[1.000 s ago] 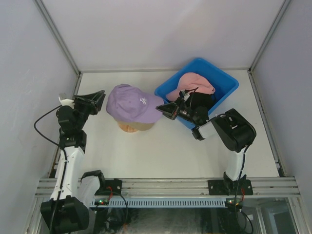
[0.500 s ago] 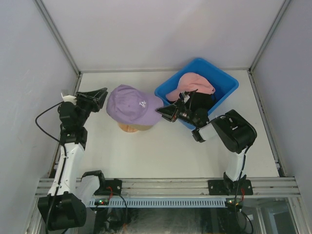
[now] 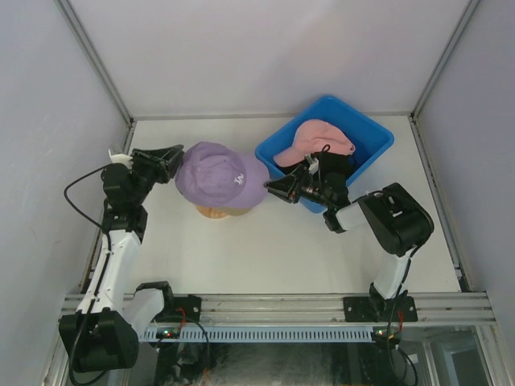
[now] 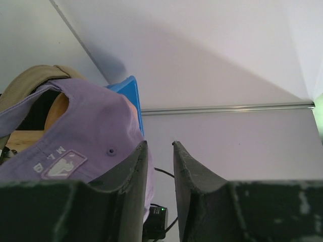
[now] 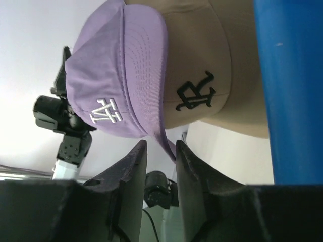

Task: Stack the hats
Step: Stack the hat on the hat.

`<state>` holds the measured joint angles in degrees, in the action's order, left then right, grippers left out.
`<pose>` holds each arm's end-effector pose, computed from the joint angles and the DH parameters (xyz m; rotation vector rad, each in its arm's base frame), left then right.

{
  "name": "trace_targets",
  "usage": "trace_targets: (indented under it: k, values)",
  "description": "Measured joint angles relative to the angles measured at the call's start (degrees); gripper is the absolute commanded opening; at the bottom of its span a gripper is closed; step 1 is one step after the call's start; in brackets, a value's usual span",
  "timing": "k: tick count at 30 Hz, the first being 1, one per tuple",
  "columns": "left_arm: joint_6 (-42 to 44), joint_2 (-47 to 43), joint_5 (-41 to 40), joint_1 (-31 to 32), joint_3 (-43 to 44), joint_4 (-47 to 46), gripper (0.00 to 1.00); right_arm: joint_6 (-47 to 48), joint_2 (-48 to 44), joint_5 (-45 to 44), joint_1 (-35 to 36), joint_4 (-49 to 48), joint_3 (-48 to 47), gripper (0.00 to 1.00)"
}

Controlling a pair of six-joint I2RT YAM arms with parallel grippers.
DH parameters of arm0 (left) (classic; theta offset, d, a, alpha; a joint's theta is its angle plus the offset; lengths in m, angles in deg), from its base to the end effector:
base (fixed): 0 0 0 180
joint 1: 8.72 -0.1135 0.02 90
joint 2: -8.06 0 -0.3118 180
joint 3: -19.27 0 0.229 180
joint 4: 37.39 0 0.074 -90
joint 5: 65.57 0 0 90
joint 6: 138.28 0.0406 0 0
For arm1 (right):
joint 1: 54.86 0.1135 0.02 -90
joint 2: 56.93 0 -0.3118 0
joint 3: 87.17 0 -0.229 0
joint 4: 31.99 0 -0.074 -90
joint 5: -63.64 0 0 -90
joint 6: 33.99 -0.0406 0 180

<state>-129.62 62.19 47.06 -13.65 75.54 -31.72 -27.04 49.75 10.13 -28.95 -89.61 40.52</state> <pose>0.1781 -0.0003 0.3679 -0.9698 1.5235 -1.3111 0.3037 0.1744 0.2321 0.3089 1.8792 1.8934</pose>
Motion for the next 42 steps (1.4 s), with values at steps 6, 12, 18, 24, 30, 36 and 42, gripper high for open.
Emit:
trace_targets:
  k: [6, 12, 18, 24, 30, 36, 42]
  values:
    - [0.3, 0.3, -0.5, 0.4, 0.0, 0.0, 0.31, 5.3, -3.6, 0.0, 0.0, 9.4, 0.0, 0.31]
    - [1.0, 1.9, -1.4, 1.8, 0.7, 0.2, 0.3, 9.3, -6.2, -0.1, 0.2, 15.7, 0.0, 0.33]
    - [2.1, 3.8, -1.7, 4.4, 3.1, 0.7, 0.3, 15.5, -10.4, -1.7, -0.2, 28.8, -2.1, 0.36]
    - [3.5, 6.6, -2.6, 7.0, 5.3, 1.2, 0.3, 21.5, -12.6, -3.7, -2.4, 40.8, -6.1, 0.36]
    - [4.7, 10.0, -3.0, 8.7, 7.6, 2.7, 0.3, 28.5, -12.1, -7.3, -4.3, 54.2, -13.6, 0.36]
    - [6.1, 11.8, -3.1, 8.7, 9.0, 4.4, 0.3, 34.6, -8.7, -9.6, -5.8, 62.6, -21.4, 0.36]
    - [8.1, 14.0, -3.5, 8.7, 12.7, 7.4, 0.3, 38.9, -5.0, -13.2, -8.5, 68.7, -28.6, 0.36]
